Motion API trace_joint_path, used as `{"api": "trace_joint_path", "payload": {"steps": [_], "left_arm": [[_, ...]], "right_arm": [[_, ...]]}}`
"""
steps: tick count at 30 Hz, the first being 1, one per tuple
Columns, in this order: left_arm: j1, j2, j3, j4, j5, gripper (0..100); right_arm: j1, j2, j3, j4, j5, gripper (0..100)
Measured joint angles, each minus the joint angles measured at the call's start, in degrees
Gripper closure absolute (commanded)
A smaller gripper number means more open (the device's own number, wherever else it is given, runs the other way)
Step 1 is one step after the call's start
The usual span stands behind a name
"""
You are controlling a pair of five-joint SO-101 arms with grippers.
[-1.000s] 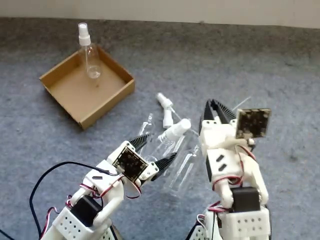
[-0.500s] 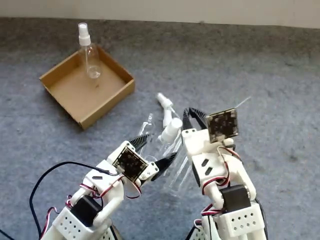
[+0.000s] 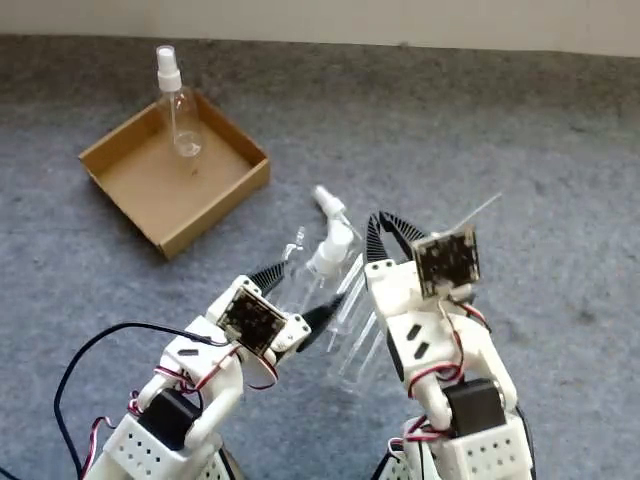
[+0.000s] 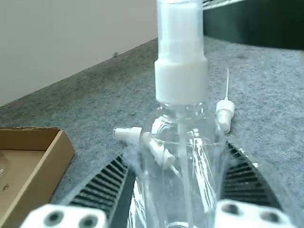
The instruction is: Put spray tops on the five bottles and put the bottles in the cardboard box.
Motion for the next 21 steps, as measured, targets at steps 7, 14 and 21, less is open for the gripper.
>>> {"api": "trace_joint_path", "payload": {"steps": [7,14,21], "left_arm": [[-0.53,0.00,0.00,-1.23,0.00,85],[-1.23,0.00,0.00,-2.90,0.00,85],[-4.84,0.00,0.00,-4.75,0.00,85]], "right_arm": [[-0.18,-14.15,5.01,2.20,0.00,97.2],[-0.18,-15.74,9.23,2.81,0.00,97.2],[-0.18,-16.18,15.74,2.81,-4.40,97.2]]}}
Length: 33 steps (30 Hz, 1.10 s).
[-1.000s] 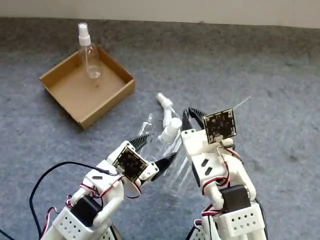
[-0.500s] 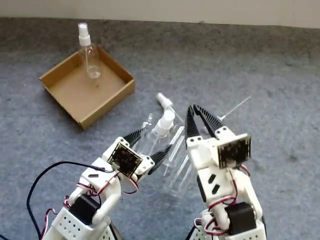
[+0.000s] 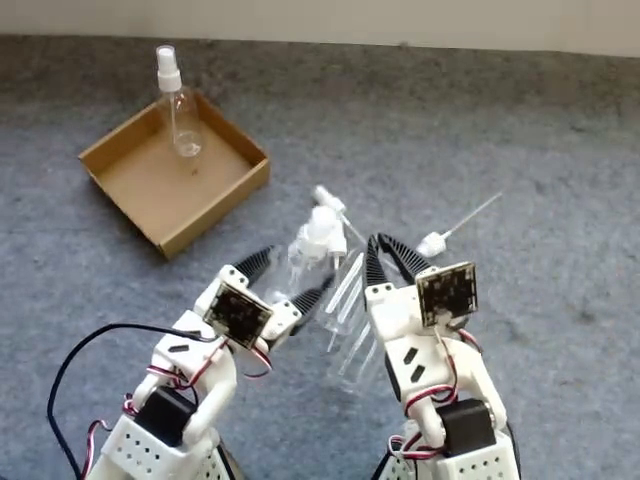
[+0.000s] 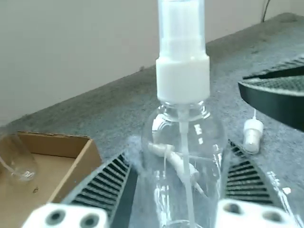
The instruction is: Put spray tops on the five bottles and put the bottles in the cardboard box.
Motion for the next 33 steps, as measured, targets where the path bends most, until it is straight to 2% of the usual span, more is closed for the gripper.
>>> {"api": "trace_joint_path", "payload": {"steps": [4,13,18,23,29,33], "left_arm": [[-4.22,0.00,0.00,-2.11,0.00,85],[-8.09,0.00,0.00,-5.36,0.00,85],[-11.34,0.00,0.00,-8.44,0.00,85],[-11.25,0.00,0.00,-14.59,0.00,85],[-11.25,0.00,0.00,-22.95,0.00,85],[-11.16,0.00,0.00,-26.02,0.00,85]], "right_arm": [[0.00,0.00,2.90,0.00,-2.81,97.2],[-0.53,0.09,7.30,0.00,-3.34,97.2],[-2.11,0.09,7.56,-5.10,-3.34,97.2],[-6.42,0.09,7.82,-9.49,-3.34,97.2],[-7.38,0.09,7.82,-9.85,-3.34,97.2],[-11.52,0.09,7.82,-9.93,-3.34,97.2]]}}
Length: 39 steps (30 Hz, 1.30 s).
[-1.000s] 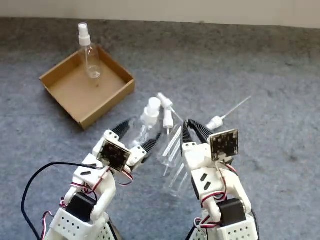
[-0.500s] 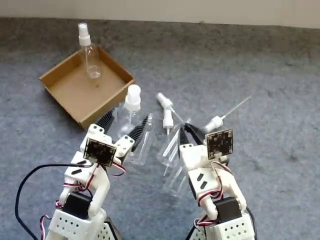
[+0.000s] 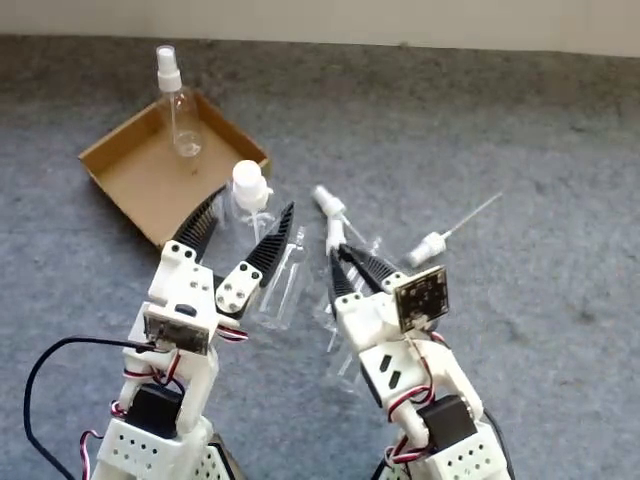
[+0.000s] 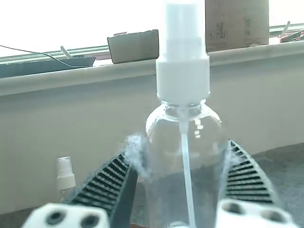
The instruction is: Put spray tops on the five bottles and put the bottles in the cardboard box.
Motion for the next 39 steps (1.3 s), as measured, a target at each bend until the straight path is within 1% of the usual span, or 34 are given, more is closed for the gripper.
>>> {"api": "trace_joint_path", "payload": {"steps": [3,9,13,18,29,32,37,39], "left_arm": [[0.70,0.00,0.00,-0.88,0.00,85],[7.91,0.00,0.00,-1.05,0.00,85],[10.81,0.00,0.00,-1.05,0.00,85],[12.31,0.00,0.00,-1.05,0.00,85],[12.75,0.00,0.00,-0.88,0.00,85],[12.84,0.00,0.00,1.14,0.00,85],[16.44,0.00,0.00,5.10,0.00,85],[16.79,0.00,0.00,6.51,0.00,85]], "right_arm": [[-3.08,0.00,0.00,0.00,0.00,97.2],[-4.48,0.00,0.00,1.32,0.00,97.2],[-8.26,0.00,0.00,1.32,0.00,97.4],[-12.22,0.00,0.00,1.67,0.00,97.4],[-12.66,0.00,0.00,1.67,0.00,97.4],[-12.66,0.00,0.00,1.67,0.00,97.4],[-9.32,0.00,0.00,1.67,0.00,97.4],[-8.35,0.00,0.00,1.67,0.00,97.4]]}}
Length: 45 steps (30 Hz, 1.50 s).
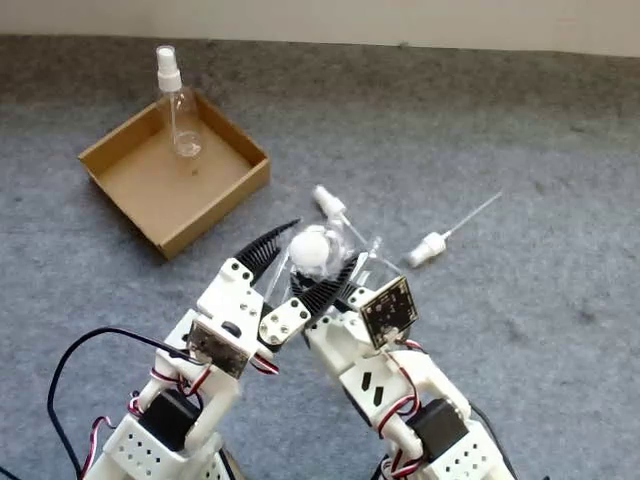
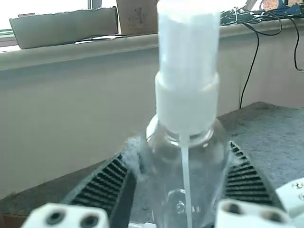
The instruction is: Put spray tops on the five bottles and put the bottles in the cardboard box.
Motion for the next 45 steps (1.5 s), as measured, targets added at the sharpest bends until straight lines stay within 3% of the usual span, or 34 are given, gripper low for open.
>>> {"api": "trace_joint_path", "payload": {"steps": [8,21,29,45], "left_arm": [[0.00,0.00,0.00,0.70,0.00,85],[-0.09,0.00,0.09,0.70,0.00,85],[-6.77,0.00,0.09,0.70,0.00,85],[-8.88,0.00,0.09,11.52,0.00,85]], "right_arm": [[4.57,0.00,0.00,0.00,0.00,97.4],[5.19,0.00,0.00,0.00,0.00,97.4],[5.19,0.00,0.00,0.00,0.00,97.4],[5.19,0.00,0.00,1.41,0.00,97.4]]}}
